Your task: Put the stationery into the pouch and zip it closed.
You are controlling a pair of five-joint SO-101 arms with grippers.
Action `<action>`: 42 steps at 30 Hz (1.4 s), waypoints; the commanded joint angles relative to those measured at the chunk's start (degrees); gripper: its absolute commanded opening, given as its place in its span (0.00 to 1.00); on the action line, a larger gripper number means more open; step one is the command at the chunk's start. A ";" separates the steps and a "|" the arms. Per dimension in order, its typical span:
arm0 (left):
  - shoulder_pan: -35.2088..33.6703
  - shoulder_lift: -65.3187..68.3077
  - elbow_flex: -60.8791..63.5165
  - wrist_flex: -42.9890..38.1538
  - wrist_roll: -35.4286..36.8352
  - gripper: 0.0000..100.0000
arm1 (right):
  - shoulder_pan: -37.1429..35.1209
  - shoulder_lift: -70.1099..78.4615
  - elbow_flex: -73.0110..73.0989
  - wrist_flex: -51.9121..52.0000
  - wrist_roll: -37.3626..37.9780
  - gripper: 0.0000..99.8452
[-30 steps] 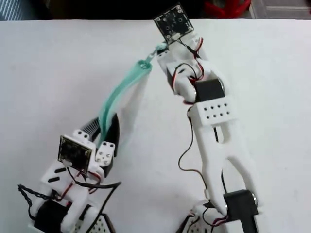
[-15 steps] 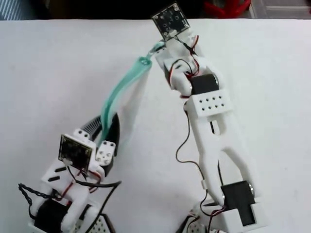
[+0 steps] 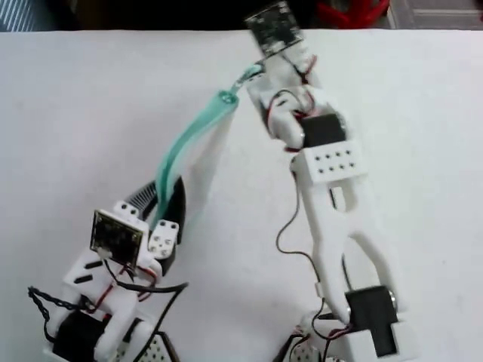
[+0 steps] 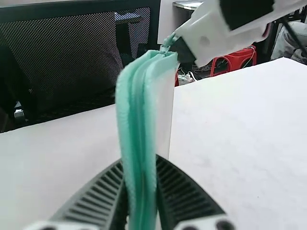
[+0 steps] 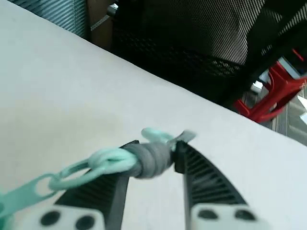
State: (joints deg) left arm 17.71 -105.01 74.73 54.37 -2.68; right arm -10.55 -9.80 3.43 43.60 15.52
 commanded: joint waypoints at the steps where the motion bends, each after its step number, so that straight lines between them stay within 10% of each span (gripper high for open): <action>1: -0.22 0.22 1.58 -1.32 0.53 0.02 | 6.29 -12.62 -3.25 5.32 -2.29 0.36; 15: 0.75 2.07 -19.25 2.90 -24.62 0.02 | 18.33 -40.57 14.68 13.32 -2.37 0.27; 23: -4.26 33.54 -40.62 2.20 -26.99 0.02 | 16.66 -40.92 38.24 10.59 -11.16 0.27; 34: 9.54 58.42 -49.32 1.32 -47.47 0.02 | 21.76 -40.57 60.84 -16.31 -12.57 0.27; 42: 13.32 73.36 -40.97 -15.03 -58.81 0.02 | 24.92 -40.48 67.25 -25.54 -12.84 0.27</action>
State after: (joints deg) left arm 29.49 -34.42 34.37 46.02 -57.54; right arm 13.80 -49.63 70.42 21.27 3.03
